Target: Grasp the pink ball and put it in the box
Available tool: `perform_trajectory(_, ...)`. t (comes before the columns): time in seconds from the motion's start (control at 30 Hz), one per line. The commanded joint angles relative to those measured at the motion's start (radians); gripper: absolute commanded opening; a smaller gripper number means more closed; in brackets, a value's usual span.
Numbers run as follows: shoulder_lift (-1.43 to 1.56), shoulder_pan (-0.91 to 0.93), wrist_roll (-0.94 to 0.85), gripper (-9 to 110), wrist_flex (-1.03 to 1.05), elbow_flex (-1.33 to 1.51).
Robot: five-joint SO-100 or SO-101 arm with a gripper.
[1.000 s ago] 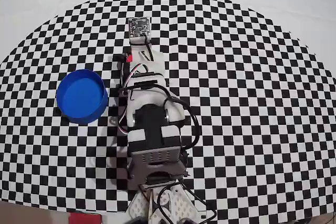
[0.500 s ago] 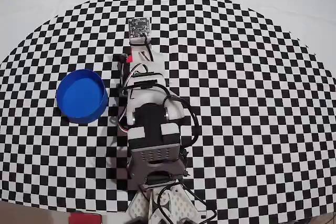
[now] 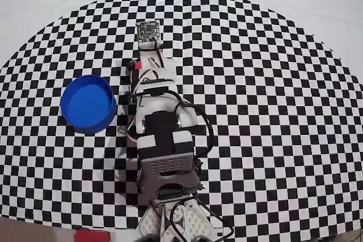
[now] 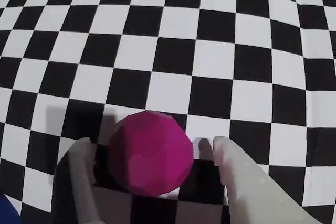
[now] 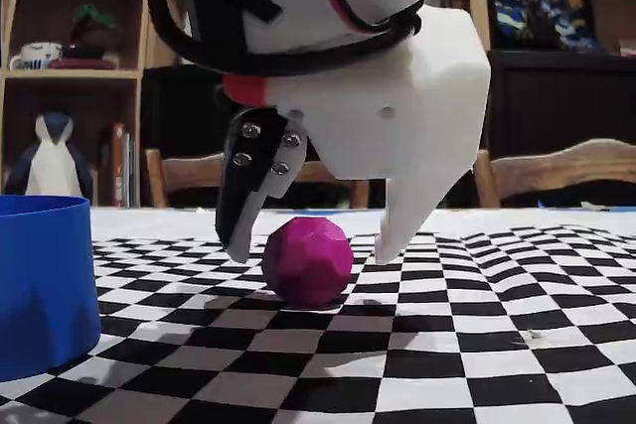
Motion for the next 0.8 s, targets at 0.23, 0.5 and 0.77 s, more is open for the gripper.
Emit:
perform_trajectory(0.23,-0.020,-0.009,0.005,26,0.005,-0.083)
perform_trajectory(0.5,-0.040,-0.006,0.005,26,0.005,-0.101)
perform_trajectory(0.77,-0.074,-0.003,0.005,26,0.005,-0.132)
